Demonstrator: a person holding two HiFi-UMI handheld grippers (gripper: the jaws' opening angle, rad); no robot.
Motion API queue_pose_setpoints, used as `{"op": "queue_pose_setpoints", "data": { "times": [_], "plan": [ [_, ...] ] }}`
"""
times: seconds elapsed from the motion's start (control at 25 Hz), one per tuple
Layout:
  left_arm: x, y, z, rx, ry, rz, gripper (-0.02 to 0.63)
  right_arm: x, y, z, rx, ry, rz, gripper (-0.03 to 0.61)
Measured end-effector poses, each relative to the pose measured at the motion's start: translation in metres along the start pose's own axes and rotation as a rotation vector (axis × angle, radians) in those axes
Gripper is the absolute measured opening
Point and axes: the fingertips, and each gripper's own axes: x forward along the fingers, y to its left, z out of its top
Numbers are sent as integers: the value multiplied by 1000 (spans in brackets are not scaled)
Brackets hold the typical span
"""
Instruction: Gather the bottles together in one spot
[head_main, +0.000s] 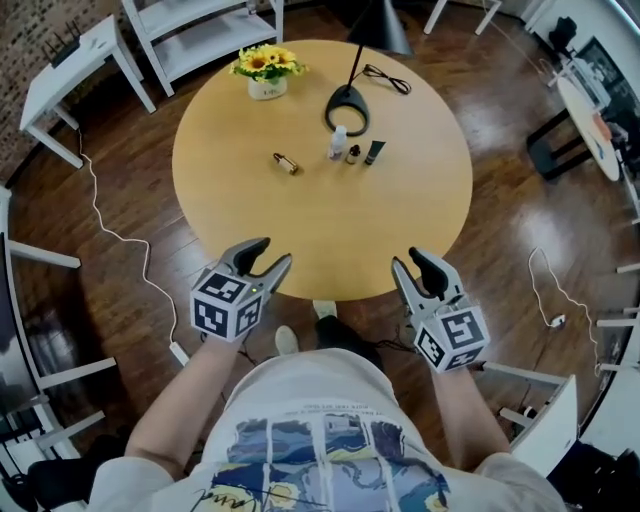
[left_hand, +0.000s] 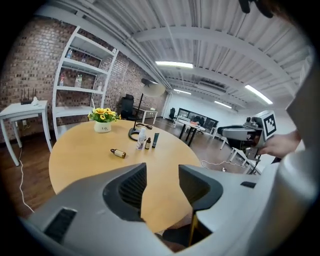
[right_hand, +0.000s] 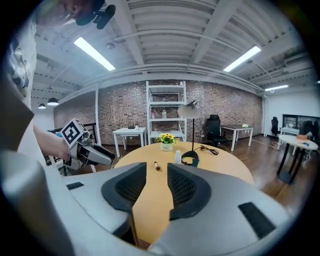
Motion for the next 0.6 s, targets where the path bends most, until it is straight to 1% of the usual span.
{"op": "queue_pose_setpoints", "data": {
  "times": [0.16,0.36,0.52,0.56,0.6],
  "plan": [
    [-15,-10,-14,2,13,-7,193,-15,18,-10,1,14,-2,157],
    [-28,-19,-21,-52,-34,-39,199,-25,31,-17,14,24,4,158],
    [-30,-20,-23,-69,-50,-46,201,-28,37,-24,12,41,9,158],
    [-29,-19,-24,-73,-52,-43,201,-28,38,-25,17,41,16,164],
    [-26,-18,-24,-77,-49,-37,213,-27,39,-25,33,37,29,189]
  ]
}}
